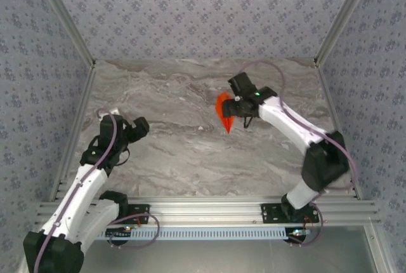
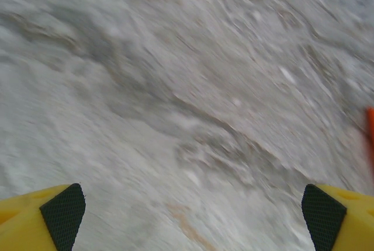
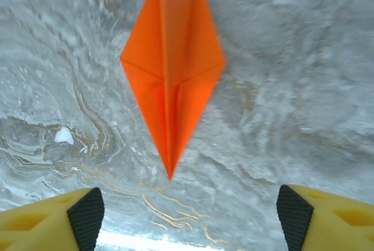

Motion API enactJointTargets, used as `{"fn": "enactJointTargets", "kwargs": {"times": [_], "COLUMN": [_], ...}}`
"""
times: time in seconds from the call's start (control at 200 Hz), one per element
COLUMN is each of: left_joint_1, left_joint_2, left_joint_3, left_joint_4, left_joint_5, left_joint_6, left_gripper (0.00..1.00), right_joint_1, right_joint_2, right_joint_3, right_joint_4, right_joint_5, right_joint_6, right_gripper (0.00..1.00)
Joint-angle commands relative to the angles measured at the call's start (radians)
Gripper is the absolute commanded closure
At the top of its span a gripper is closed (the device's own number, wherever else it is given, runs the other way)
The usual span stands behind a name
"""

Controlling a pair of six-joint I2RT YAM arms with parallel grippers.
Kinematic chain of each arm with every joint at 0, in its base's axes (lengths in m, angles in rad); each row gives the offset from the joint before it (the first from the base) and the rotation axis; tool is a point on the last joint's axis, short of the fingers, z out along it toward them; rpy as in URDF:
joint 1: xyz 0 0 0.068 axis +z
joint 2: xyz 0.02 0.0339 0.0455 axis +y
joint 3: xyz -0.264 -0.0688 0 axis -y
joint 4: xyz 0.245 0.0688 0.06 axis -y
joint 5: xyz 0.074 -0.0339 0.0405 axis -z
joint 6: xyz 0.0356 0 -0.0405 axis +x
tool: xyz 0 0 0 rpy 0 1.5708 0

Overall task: Fold a paper plane with a square sheet of paper (fold left side to right side)
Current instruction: Place the paper plane at the center of the table, then reset both arms

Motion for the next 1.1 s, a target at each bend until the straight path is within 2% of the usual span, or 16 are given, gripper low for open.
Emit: {"fn": "enactJointTargets", "kwargs": {"times": [0.0,0.06,0.17,0.335,0.43,0.54,0.58,0.69,0.735,0.774,0.849,0.954,0.999,1.049,1.094], "left_joint_1": [0.013,0.014,0.015,0.029,0.030,0.031,0.032,0.041,0.059,0.075,0.120,0.176,0.197,0.213,0.216], "left_joint_2": [0.002,0.000,0.002,0.071,0.151,0.267,0.304,0.383,0.402,0.420,0.446,0.487,0.506,0.549,0.597], "left_joint_3": [-0.015,-0.069,-0.181,-0.252,-0.283,-0.300,-0.279,-0.273,-0.276,-0.278,-0.290,-0.312,-0.314,-0.318,-0.322], "left_joint_4": [0.105,0.210,0.417,0.530,0.624,0.757,0.758,0.883,0.928,0.964,1.042,1.165,1.194,1.250,1.308], "left_joint_5": [-0.248,-0.330,-0.389,-0.413,-0.410,-0.357,-0.330,-0.272,-0.230,-0.195,-0.135,-0.057,-0.031,-0.006,0.003], "left_joint_6": [0.123,0.209,0.372,0.446,0.482,0.507,0.523,0.587,0.594,0.595,0.591,0.558,0.543,0.539,0.543], "left_gripper": [0.02,0.02,0.02,0.02,0.02,0.02,0.02,0.02,0.02,0.02,0.02,0.02,0.02,0.02,0.02], "right_joint_1": [-0.058,-0.101,-0.207,-0.372,-0.447,-0.476,-0.485,-0.497,-0.496,-0.495,-0.501,-0.534,-0.543,-0.549,-0.556], "right_joint_2": [-0.156,-0.233,-0.333,-0.383,-0.385,-0.337,-0.305,-0.201,-0.186,-0.164,-0.119,0.017,-0.018,0.003,-0.009], "right_joint_3": [-0.174,-0.269,-0.449,-0.723,-0.744,-0.782,-0.796,-0.858,-0.834,-0.857,-0.869,-0.918,-0.908,-0.908,-0.894], "right_joint_4": [0.170,0.241,0.387,0.716,0.778,0.910,0.955,1.177,1.157,1.263,1.355,1.571,1.485,1.530,1.475], "right_joint_5": [0.102,0.144,0.162,0.140,0.108,0.109,0.102,0.054,0.025,0.009,-0.028,-0.095,-0.099,-0.123,-0.135], "right_joint_6": [-0.049,-0.063,-0.087,-0.142,-0.174,-0.236,-0.247,-0.306,-0.329,-0.355,-0.402,-0.384,-0.377,-0.376,-0.374], "right_gripper": [0.13,0.11,0.03,0.00,0.00,0.00,0.00,0.00,0.00,0.00,0.00,0.00,0.00,0.00,0.00]}}
